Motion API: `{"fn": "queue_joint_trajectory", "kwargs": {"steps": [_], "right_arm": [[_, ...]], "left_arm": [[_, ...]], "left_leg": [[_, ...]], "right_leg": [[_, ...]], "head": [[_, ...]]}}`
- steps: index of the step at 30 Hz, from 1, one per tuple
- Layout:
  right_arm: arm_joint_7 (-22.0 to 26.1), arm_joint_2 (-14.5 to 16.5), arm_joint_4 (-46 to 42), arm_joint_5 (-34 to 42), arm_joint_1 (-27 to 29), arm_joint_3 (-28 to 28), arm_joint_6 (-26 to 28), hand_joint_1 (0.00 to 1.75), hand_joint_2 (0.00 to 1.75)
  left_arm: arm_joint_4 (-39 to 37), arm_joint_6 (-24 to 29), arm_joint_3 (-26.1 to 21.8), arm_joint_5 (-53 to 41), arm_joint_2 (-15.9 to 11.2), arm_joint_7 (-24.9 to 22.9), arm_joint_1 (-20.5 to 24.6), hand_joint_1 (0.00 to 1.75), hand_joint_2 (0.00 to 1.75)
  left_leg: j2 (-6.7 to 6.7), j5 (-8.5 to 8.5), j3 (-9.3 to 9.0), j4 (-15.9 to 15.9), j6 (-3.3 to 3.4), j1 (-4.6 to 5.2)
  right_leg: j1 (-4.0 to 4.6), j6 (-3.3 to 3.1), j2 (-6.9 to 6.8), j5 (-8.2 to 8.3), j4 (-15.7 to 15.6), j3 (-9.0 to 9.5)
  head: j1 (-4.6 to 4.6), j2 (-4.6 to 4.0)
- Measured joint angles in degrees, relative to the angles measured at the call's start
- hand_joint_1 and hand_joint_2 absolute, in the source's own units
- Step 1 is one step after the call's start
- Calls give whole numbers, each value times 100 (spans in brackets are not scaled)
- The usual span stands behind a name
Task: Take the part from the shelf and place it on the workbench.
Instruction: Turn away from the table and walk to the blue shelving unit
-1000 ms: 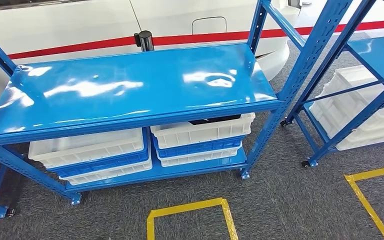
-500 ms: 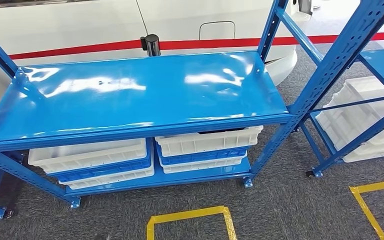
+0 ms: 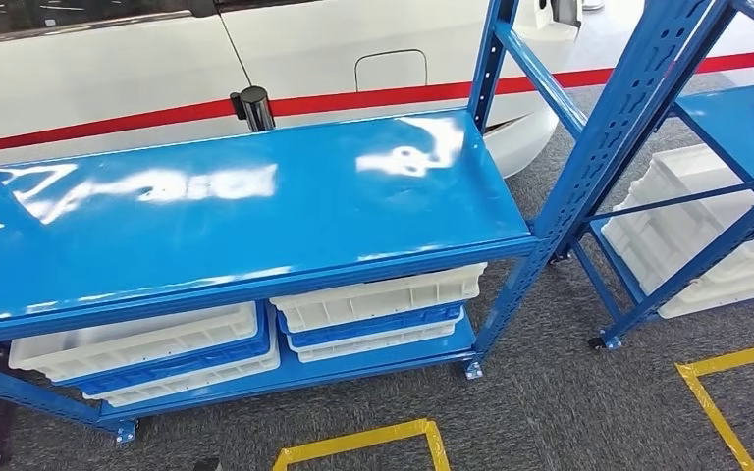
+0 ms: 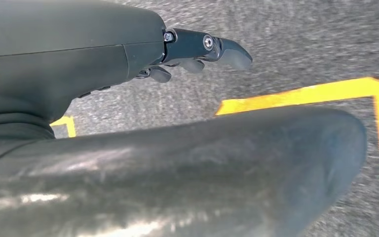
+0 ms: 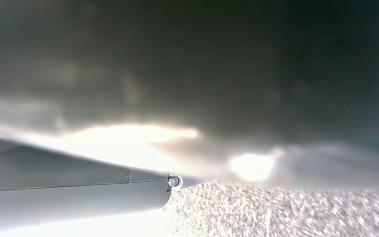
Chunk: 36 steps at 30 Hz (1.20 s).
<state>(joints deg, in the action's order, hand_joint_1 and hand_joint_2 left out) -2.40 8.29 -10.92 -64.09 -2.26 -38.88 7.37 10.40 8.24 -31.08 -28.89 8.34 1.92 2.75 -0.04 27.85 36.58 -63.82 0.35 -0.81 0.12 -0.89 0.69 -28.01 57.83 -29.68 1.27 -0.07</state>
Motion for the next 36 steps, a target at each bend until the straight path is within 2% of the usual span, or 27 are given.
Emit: {"fn": "queue_joint_trajectory", "kwargs": {"steps": [2,3,5,7,11,14,16,19,21,24,25,26,27,29,30,31,32,34,36], "right_arm": [[0,13,1,0,-11,0,4,0,0],[0,19,2,-1,-16,0,7,0,0],[0,17,2,-3,-17,0,11,0,0],[0,15,2,-10,-11,0,14,0,0],[-4,13,2,-34,-18,0,25,0,0],[-64,6,2,-83,-17,0,30,0,0],[-140,4,2,-69,-14,-3,27,0,0],[-244,-11,-2,2,-18,-28,32,0,0],[-280,-33,-6,13,-21,-53,38,0,0],[-297,-63,-7,-10,-28,-79,38,0,0],[-302,-73,-8,-17,-26,-81,38,0,0],[-306,-81,-8,-23,-22,-84,39,0,0],[-309,-90,-8,-28,-19,-86,39,0,0],[-312,-102,-8,-45,-14,-99,38,0,0],[-311,-103,-7,-50,-14,-108,38,0,0],[-311,-101,-6,-56,-16,-115,38,0,0],[-310,-98,-5,-60,-21,-121,38,0,0],[-310,-102,-7,-67,-37,-128,39,0,0],[-309,-104,-7,-69,-41,-138,39,0,0]], "left_arm": [[1,0,-1,-4,-12,-3,5,0,0],[1,0,-1,-7,-17,-7,3,0,0],[2,8,-1,-20,-15,-21,-1,0,0],[2,52,-2,-49,-14,-73,1,0,0],[2,162,-2,-100,-14,-237,12,0,0],[2,182,-2,-158,-14,-328,13,0,0],[2,104,1,-245,-9,-268,14,0,0],[22,56,30,-415,82,-139,39,0,0],[59,98,61,-488,196,-148,80,0,0],[99,120,98,-526,314,-170,128,0,0],[105,118,103,-527,336,-169,132,0,0],[111,116,104,-527,346,-164,132,0,0],[116,114,104,-527,355,-155,132,0,44],[127,115,103,-527,362,-128,138,0,131],[134,116,102,-527,365,-118,141,0,175],[140,118,101,-527,367,-111,144,0,175],[143,120,101,-529,368,-108,141,0,175],[144,120,101,-538,369,-107,129,0,175],[144,120,102,-550,370,-107,127,0,175]], "left_leg": [[-13,-168,-112,356,75,56],[-17,-142,-134,385,80,70],[-21,-251,-174,445,13,65],[-30,-279,-172,468,-51,67],[-44,-245,-163,470,-22,77],[-43,-201,-172,460,40,96],[-43,-169,-185,451,99,120],[-66,-194,-224,509,171,115],[-99,-238,-286,595,233,72],[-172,-251,-310,627,257,46],[-208,-247,-311,626,252,40],[-257,-244,-315,624,239,29],[-315,-240,-321,619,218,13],[-447,-231,-329,603,141,-15],[-508,-225,-326,591,92,-16],[-556,-225,-321,586,45,-9],[-595,-229,-314,588,5,-3],[-633,-242,-301,599,-57,-21],[-447,-121,-213,406,-104,-28]], "right_leg": [[26,49,11,-70,12,27],[38,77,14,-92,11,28],[36,84,10,-109,2,37],[27,67,-2,-110,-15,75],[19,68,-10,-114,-85,86],[7,120,-10,-125,-133,73],[-11,178,-11,-132,-156,83],[-22,229,-41,-143,-140,124],[-24,232,-59,-284,136,20],[-71,206,-59,-735,1233,-591],[-96,235,-59,-788,1478,-749],[-121,293,-59,-731,1501,-798],[-152,370,-49,-583,1295,-731],[-219,515,80,-202,505,-395],[-234,530,148,-67,192,-254],[-232,509,200,8,12,-164],[-214,462,210,34,-36,-136],[-199,358,119,58,-31,-115],[-210,274,18,64,-41,-97]], "head": [[-8,0],[-13,0],[-15,0],[-13,0],[-13,0],[-14,0],[-13,0],[-8,0],[-19,0],[-38,0],[-37,0],[-36,0],[-36,0],[-46,0],[-56,0],[-57,0],[-60,0],[-46,0],[-25,0]]}}
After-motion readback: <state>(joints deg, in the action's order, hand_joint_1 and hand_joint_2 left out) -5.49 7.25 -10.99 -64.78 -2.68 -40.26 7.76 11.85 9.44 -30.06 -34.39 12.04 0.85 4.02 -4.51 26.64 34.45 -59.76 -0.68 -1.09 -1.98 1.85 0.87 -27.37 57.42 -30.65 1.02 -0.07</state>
